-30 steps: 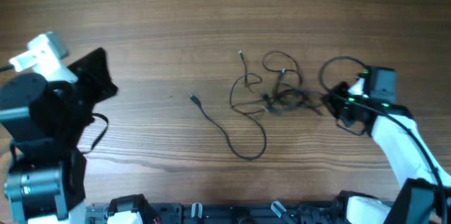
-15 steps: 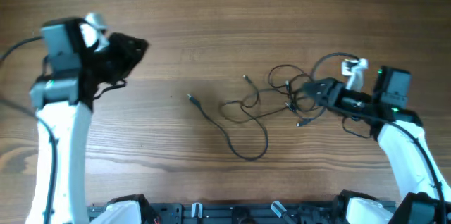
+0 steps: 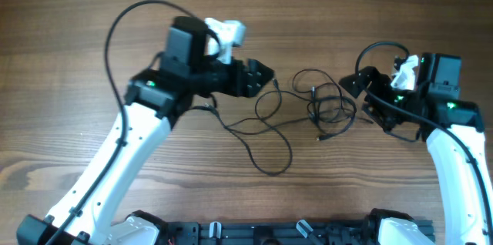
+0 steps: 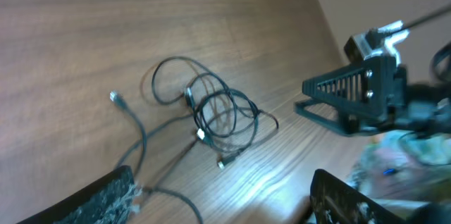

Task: Untangle cables

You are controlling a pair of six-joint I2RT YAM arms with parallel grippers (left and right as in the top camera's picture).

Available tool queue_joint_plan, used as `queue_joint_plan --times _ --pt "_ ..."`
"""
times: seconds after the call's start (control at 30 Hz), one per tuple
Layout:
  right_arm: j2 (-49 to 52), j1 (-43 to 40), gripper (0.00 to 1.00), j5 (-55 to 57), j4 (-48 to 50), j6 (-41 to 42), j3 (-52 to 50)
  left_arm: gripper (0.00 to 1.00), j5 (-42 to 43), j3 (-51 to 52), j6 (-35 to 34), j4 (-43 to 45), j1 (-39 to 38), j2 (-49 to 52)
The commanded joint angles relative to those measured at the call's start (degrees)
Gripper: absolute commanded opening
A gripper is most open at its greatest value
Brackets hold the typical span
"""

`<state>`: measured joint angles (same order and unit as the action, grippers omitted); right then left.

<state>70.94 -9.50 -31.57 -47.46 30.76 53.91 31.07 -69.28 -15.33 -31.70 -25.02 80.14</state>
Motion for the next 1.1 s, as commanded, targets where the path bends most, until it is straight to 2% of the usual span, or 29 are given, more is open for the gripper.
queue_joint_plan --times 0.0,0.13,0.17,0.2,0.23,0.27,0.3,0.37,0.4,0.47,0.5,0.53,0.63,0.7,0.8,0.83,0.87,1.0,1.07 --pt "-0.7 -1.4 1.00 13.3 -6.7 -0.8 3.5 0.82 -11.2 -0.1 10.1 2.8 -7.1 4.3" --pt "-0.7 -6.0 1.00 18.1 -10.3 -0.8 4.0 0.83 -11.4 -0.1 17.3 4.7 -13.6 11.1" --pt "-0.7 -8.3 1.00 18.1 -11.2 -0.9 4.0 0.86 -11.4 -0.1 19.2 5.0 -15.9 13.3" --pt "-0.7 -9.8 1.00 18.0 -11.7 -1.3 4.0 0.91 -11.4 -0.1 19.1 5.7 -17.2 14.5" --pt "-0.7 -11.1 1.00 17.9 -12.1 -2.2 4.0 0.91 -11.5 -0.1 17.2 6.5 -18.6 15.7" --pt "-0.7 -12.4 1.00 17.8 -12.4 -3.1 4.0 0.92 -11.5 -0.1 13.9 7.3 -19.5 16.5" --pt "-0.7 -13.6 1.00 17.8 -12.9 -4.0 4.0 0.92 -11.5 -0.1 7.6 8.5 -20.5 17.4" --pt "-0.7 -14.8 1.00 17.6 -13.3 -5.3 4.0 0.91 -11.5 -0.1 -8.7 10.1 -21.6 19.3" --pt "-0.7 -14.8 1.00 17.5 -13.3 -5.3 4.0 0.90 -11.5 -0.1 -19.6 10.0 -22.1 20.7" --pt "-0.7 -14.8 1.00 16.3 -13.3 -5.3 4.0 0.76 -11.4 -0.1 -31.2 9.3 -22.8 23.0" --pt "-0.7 -14.8 1.00 15.6 -13.3 -5.3 4.0 0.72 -11.4 -0.1 -36.7 9.0 -23.2 24.5" --pt "-0.7 -14.8 1.00 15.0 -13.3 -5.3 4.0 0.72 -11.4 -0.1 -39.8 9.0 -23.5 25.9" --pt "-0.7 -14.8 1.00 14.8 -13.4 -5.3 4.0 0.81 -11.4 -0.1 -47.4 10.6 -25.0 30.0" --pt "-0.7 -14.8 1.00 14.8 -13.6 -5.3 4.0 0.79 -11.4 -0.1 -48.2 14.1 -25.9 31.7" --pt "-0.7 -14.8 1.00 14.8 -14.6 -5.3 3.9 0.30 -14.7 -0.1 -48.1 17.7 -26.3 32.5" --pt "-0.7 -14.8 1.00 14.8 -15.4 -5.3 3.9 0.10 -17.2 -0.1 -47.1 17.6 -26.1 32.5" --pt "-0.7 -14.8 1.00 14.7 -16.7 -6.0 3.9 0.05 -18.8 -0.1 -44.2 17.5 -25.8 32.5" --pt "-0.7 -14.8 1.00 9.0 -19.1 -17.5 3.8 0.04 -16.9 -0.1 -29.1 12.0 -20.2 28.0" --pt "-0.7 -14.8 1.00 5.5 -19.2 -20.5 3.7 0.04 -15.3 -0.1 -20.9 8.4 -15.6 21.4"
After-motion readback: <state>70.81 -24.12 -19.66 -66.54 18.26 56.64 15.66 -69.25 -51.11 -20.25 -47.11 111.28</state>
